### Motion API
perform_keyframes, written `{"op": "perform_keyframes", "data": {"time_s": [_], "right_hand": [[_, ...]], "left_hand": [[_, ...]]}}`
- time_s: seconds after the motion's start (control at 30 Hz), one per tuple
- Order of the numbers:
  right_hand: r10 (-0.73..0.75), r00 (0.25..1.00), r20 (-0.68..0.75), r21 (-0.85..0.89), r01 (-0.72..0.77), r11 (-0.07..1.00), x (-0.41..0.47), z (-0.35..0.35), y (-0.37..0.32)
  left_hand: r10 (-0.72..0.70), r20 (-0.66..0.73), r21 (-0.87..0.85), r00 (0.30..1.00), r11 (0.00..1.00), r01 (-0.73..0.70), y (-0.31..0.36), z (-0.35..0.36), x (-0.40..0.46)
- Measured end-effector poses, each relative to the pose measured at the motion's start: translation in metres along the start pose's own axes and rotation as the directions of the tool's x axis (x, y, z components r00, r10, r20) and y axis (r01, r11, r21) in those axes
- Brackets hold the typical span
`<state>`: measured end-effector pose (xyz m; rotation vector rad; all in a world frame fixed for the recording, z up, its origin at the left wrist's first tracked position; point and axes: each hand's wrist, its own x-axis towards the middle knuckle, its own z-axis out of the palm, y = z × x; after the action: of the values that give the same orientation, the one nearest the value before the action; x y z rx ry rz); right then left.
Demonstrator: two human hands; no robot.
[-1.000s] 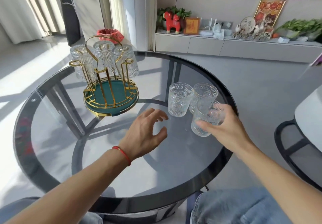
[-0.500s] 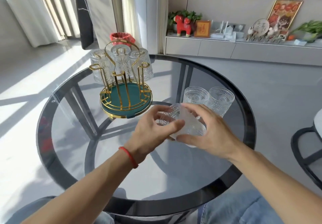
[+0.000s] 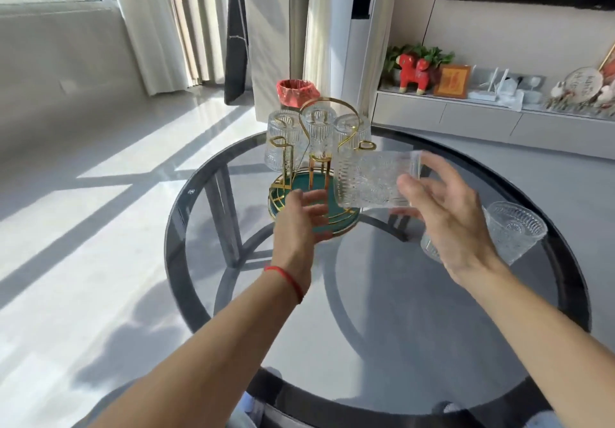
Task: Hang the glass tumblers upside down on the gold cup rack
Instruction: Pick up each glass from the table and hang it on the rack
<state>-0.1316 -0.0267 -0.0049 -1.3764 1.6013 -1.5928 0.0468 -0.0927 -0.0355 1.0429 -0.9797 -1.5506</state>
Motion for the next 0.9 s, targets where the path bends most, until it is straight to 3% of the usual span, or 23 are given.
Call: {"op": "perform_keyframes", "data": {"time_s": [0.03,0.07,0.1,0.17,0.2,0.27,0.53,0.9], "right_hand": [[-0.062,0.998,-0.017,-0.039,0.061,0.997,0.008,0.004,-0.01],[-0.123,0.992,-0.025,-0.076,0.121,0.99,0.018,0.007,-0.02],[-0.179,0.984,-0.024,-0.119,0.175,0.977,0.029,0.011,-0.031],[-0.244,0.97,0.013,-0.233,0.24,0.942,0.053,0.021,-0.052],[-0.247,0.968,0.044,-0.295,0.249,0.923,0.064,0.028,-0.062],[-0.244,0.964,0.103,-0.392,0.265,0.881,0.081,0.046,-0.075],[-0.214,0.933,0.291,-0.587,0.351,0.73,0.11,0.102,-0.086],[-0.096,0.936,0.34,-0.652,0.308,0.693,0.109,0.131,-0.056]], "left_hand": [[0.094,-0.041,0.247,0.995,0.966,-0.081,-0.003,-0.005,0.001],[0.209,0.016,0.536,0.978,0.823,-0.185,-0.008,-0.01,0.001],[0.269,0.15,0.752,0.951,0.593,-0.286,-0.016,-0.014,0.002],[0.208,0.38,0.892,0.901,0.176,-0.417,-0.028,-0.018,0.002],[0.178,0.437,0.891,0.882,0.046,-0.451,-0.031,-0.019,0.002],[0.136,0.489,0.872,0.861,-0.1,-0.479,-0.036,-0.022,0.003],[0.006,0.476,0.867,0.879,-0.173,-0.468,-0.036,-0.023,0.006],[-0.028,0.468,0.86,0.883,-0.216,-0.462,-0.034,-0.021,0.003]]}}
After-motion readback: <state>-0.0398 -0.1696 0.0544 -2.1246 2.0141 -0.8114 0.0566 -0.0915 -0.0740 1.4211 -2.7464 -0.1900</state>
